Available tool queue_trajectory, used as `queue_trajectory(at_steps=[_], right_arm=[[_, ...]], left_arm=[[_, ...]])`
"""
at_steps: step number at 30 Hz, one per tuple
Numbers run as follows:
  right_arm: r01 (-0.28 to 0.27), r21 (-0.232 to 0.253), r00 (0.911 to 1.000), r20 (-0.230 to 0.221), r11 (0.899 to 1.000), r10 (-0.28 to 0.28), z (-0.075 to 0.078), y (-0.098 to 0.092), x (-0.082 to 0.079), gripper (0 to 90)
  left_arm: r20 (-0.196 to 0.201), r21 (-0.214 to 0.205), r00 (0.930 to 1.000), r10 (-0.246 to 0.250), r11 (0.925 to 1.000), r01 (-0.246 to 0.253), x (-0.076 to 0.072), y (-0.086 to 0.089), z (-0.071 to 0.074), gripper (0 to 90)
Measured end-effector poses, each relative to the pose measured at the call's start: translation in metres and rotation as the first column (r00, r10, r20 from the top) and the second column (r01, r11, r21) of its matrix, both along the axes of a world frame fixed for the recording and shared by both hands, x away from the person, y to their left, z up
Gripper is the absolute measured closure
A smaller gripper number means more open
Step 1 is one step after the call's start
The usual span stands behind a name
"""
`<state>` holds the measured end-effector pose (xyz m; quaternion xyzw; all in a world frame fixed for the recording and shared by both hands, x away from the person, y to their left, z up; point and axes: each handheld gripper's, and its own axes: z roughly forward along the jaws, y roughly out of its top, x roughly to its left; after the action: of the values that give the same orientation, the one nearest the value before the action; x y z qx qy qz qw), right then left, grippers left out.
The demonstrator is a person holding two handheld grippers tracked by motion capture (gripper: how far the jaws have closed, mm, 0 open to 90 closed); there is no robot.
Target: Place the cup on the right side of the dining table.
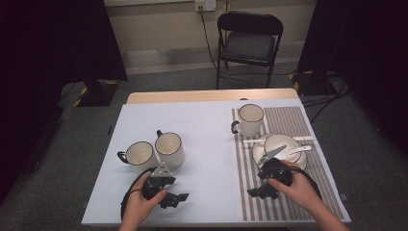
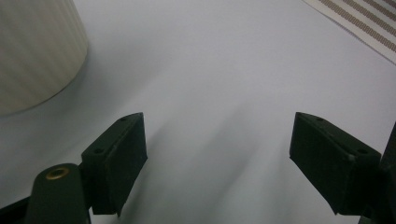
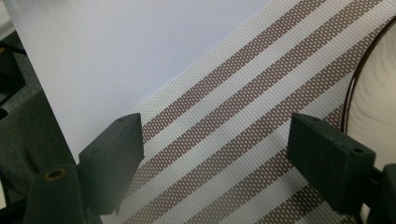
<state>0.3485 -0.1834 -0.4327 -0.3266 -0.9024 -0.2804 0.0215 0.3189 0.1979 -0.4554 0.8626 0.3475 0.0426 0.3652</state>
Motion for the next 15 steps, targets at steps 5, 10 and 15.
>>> queue_trajectory(at_steps=[5, 10, 15], right_arm=[[-0.005, 0.006, 0.9998, 0.021, 1.0, 0.005, -0.003, -0.001, -0.002, 17.4], [-0.018, 0.009, 0.9992, 0.034, 1.0, 0.018, -0.01, -0.002, -0.004, 17.5], [-0.026, -0.003, 0.999, 0.035, 1.0, 0.027, -0.016, -0.001, -0.005, 17.4]], left_arm=[[-0.002, 0.004, 1.0, 0.004, 1.0, -0.004, -0.001, 0.001, -0.001, 18.6], [-0.005, 0.0, 1.0, 0.003, 1.0, -0.003, -0.001, 0.001, -0.002, 18.6], [-0.007, 0.0, 1.0, 0.005, 1.0, -0.005, -0.001, 0.001, -0.004, 18.6]])
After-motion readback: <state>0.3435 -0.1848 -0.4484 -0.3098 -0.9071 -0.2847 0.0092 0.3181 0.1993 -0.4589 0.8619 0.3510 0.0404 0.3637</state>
